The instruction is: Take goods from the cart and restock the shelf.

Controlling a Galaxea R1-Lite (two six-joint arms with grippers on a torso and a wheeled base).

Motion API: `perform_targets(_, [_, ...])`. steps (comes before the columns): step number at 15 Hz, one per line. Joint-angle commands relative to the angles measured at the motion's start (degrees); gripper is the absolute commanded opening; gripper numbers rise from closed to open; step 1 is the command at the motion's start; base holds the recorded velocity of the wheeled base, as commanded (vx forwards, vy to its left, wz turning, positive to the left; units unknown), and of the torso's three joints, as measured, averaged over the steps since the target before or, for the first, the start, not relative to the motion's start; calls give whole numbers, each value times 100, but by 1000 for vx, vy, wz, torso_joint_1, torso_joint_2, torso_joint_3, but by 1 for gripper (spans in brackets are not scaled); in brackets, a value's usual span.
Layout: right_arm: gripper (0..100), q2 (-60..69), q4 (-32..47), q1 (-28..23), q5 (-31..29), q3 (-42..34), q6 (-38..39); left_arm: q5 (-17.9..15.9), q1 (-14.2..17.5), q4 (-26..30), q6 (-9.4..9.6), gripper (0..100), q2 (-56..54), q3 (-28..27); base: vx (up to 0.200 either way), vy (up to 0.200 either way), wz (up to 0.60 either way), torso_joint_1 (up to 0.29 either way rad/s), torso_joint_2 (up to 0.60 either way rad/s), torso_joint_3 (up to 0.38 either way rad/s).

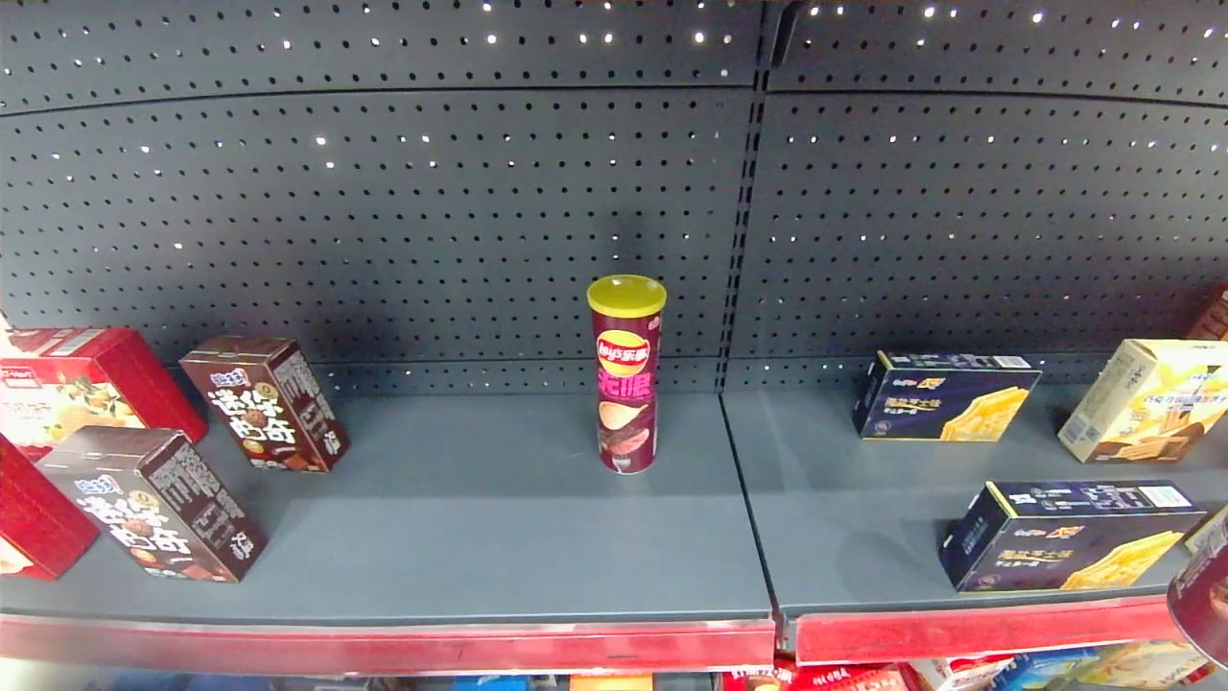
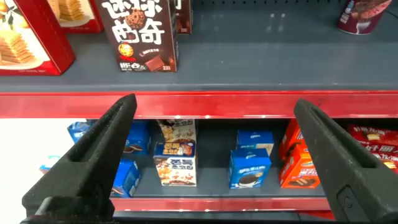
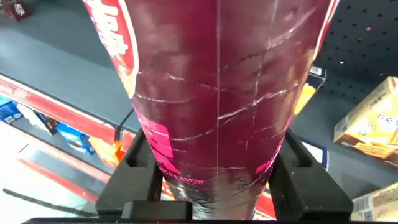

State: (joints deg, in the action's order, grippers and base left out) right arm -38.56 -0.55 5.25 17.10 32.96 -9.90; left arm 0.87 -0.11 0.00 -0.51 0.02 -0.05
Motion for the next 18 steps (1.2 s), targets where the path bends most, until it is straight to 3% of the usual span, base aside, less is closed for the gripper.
perform_targets(1, [0,-73,11,-33,4,0,-3,1,2,0,-2,100,6,-4,0,0,-600,-2,-7,7])
perform_targets(6, [0,-249,-59,37,47,8,190,1,-7,0,-2,100,6,-4,0,0,-120,0,0,1])
perform_targets(9, [0,-697,-525,292,21,175,559,1,2,0,-2,100,6,-4,0,0,0,0,0,0])
perform_targets(12, [0,-1224,-1000,696,-1253,342,463,1,2,0,-2,100,6,-4,0,0,0,0,0,0])
perform_targets(14, [0,-1048,-534,969,-1245,518,568,1,2,0,-2,100,6,-4,0,0,0,0,0,0])
perform_targets(15, [0,-846,-156,951,-875,668,700,1,2,0,-2,100,6,5,0,0,0,0,0,0])
perform_targets(16, [0,-653,239,881,-348,931,849,1,2,0,-2,100,6,-4,0,0,0,0,0,0])
perform_targets(18, [0,-530,1101,986,-330,1819,1016,1,2,0,-2,100,6,5,0,0,0,0,0,0])
